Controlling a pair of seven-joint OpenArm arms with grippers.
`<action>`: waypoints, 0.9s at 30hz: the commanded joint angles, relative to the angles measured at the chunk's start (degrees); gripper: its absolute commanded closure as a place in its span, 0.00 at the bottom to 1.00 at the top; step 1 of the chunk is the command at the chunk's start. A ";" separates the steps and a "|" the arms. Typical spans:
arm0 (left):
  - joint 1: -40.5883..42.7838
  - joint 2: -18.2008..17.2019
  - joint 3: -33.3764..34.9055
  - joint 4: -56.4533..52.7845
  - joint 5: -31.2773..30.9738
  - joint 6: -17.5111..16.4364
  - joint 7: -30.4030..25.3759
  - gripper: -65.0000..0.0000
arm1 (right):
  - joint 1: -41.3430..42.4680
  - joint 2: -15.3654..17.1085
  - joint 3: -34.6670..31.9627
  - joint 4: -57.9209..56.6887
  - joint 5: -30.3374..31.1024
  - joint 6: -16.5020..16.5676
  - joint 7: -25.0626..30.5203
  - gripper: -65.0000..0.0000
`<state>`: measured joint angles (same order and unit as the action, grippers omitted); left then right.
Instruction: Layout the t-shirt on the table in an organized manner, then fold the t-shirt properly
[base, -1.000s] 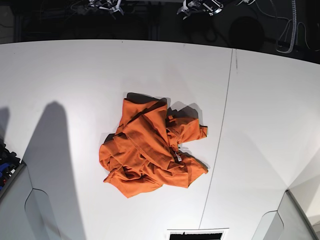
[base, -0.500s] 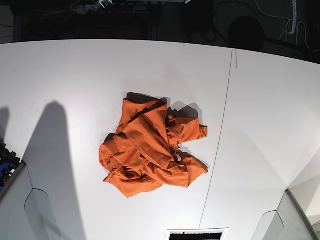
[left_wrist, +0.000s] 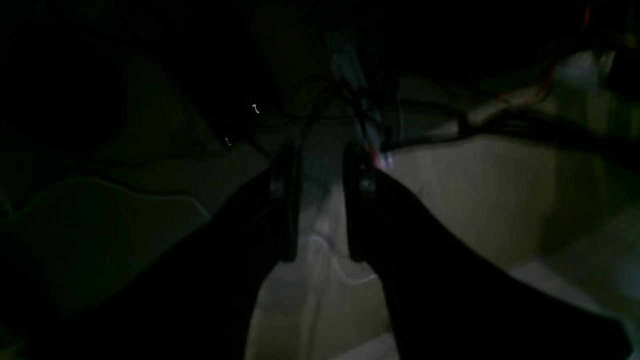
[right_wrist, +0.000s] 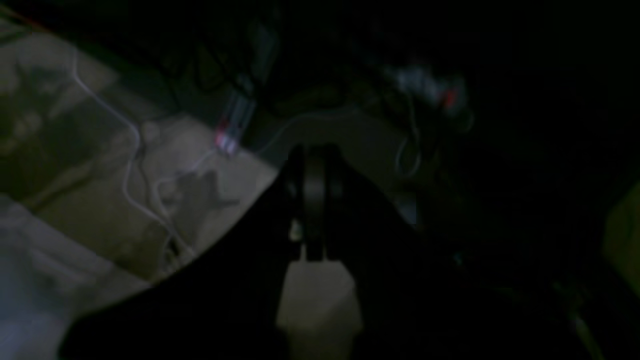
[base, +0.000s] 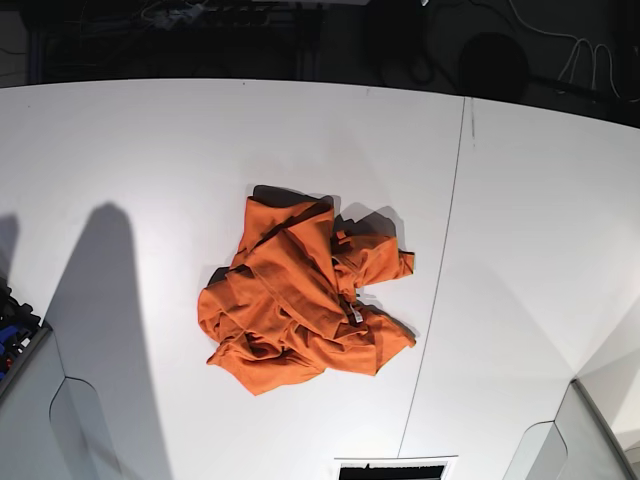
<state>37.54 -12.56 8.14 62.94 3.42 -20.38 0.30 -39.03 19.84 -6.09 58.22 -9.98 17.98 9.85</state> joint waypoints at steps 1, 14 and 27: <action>2.27 -0.37 -0.72 3.37 -0.42 -1.18 -0.70 0.77 | -2.93 1.53 0.07 3.26 0.92 0.70 0.57 1.00; 21.75 -2.89 -14.45 43.98 -5.51 -6.43 0.20 0.55 | -18.60 13.05 0.09 44.13 2.51 1.73 0.66 1.00; 20.04 -10.80 -23.87 63.91 -16.96 -7.74 5.11 0.46 | -3.32 10.16 0.72 58.84 13.53 -0.20 -7.02 1.00</action>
<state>57.14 -22.87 -15.40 126.04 -12.75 -28.45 6.66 -41.87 29.61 -5.63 116.11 3.14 17.89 1.28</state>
